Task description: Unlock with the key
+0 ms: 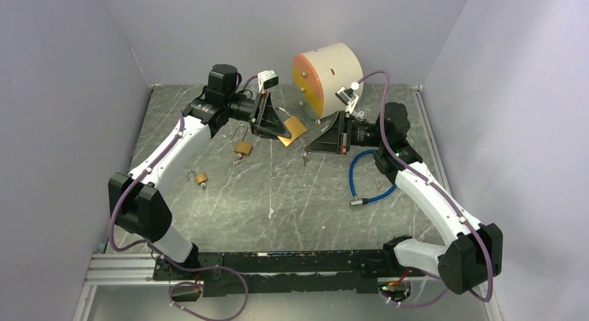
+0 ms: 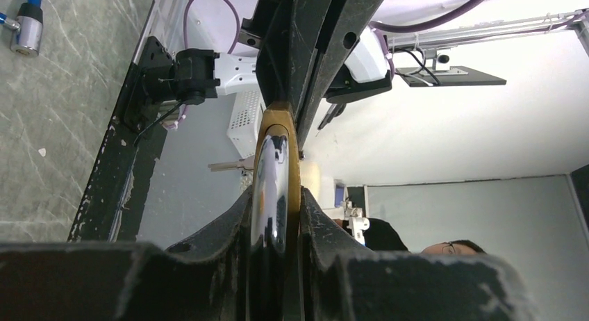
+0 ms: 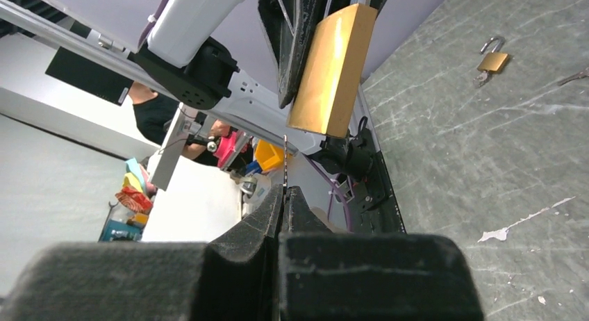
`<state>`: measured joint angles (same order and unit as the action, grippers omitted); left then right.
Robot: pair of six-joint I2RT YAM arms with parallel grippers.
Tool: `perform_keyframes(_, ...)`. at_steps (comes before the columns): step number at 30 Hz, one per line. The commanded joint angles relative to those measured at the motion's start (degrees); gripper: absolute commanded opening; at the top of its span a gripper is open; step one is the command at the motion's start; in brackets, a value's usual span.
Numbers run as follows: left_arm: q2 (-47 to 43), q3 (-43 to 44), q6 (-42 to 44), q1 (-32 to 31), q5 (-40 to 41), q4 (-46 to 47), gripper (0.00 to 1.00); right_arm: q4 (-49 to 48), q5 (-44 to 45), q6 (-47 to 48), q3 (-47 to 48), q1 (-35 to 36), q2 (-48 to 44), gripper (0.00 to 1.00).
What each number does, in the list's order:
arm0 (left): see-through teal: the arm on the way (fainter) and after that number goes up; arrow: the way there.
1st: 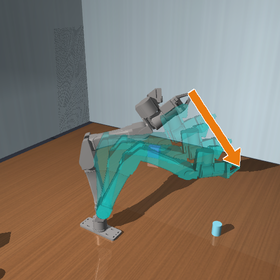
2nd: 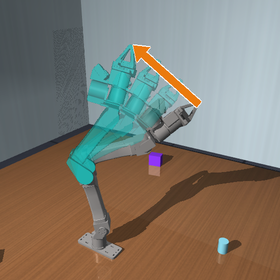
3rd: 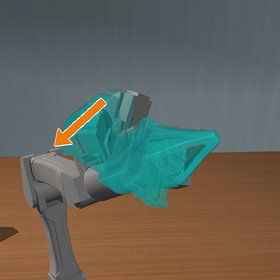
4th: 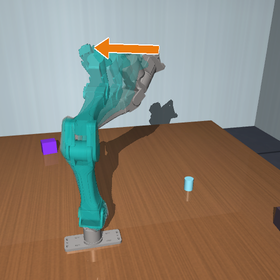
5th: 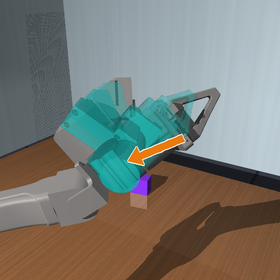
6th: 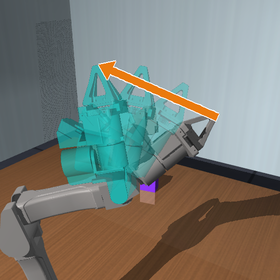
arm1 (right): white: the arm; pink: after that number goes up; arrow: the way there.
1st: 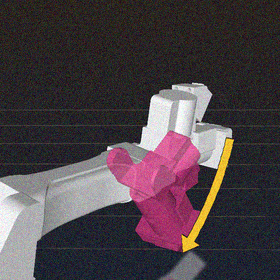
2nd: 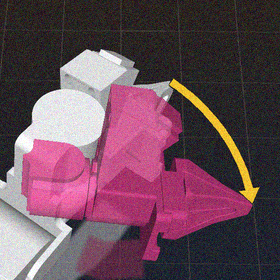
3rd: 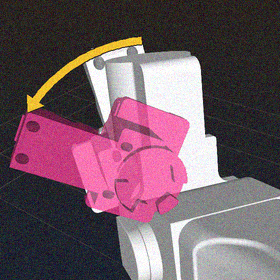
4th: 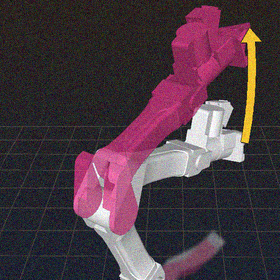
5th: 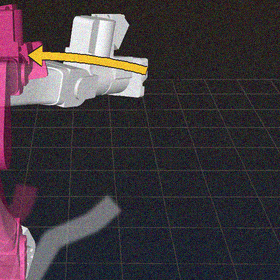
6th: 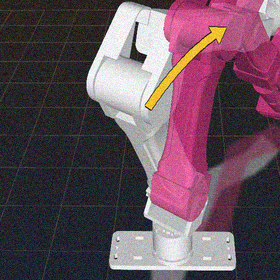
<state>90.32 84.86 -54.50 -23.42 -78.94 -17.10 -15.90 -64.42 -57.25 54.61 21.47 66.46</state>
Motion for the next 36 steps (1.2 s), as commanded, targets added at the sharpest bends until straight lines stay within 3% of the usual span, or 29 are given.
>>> perform_keyframes(1,-4.75,1.51,1.88,0.13,-1.43,2.10,0.02,-4.29,0.20,-1.30,2.89,0.23,0.58,0.00)
perform_keyframes(13,-5.29,-0.55,-3.98,0.13,-1.28,10.90,0.03,-3.39,1.03,-0.48,2.58,1.11,1.12,0.00)
perform_keyframes(36,-5.50,0.18,-1.70,-0.66,-0.91,9.05,0.02,-6.14,0.59,-3.81,2.08,1.11,3.23,0.00)
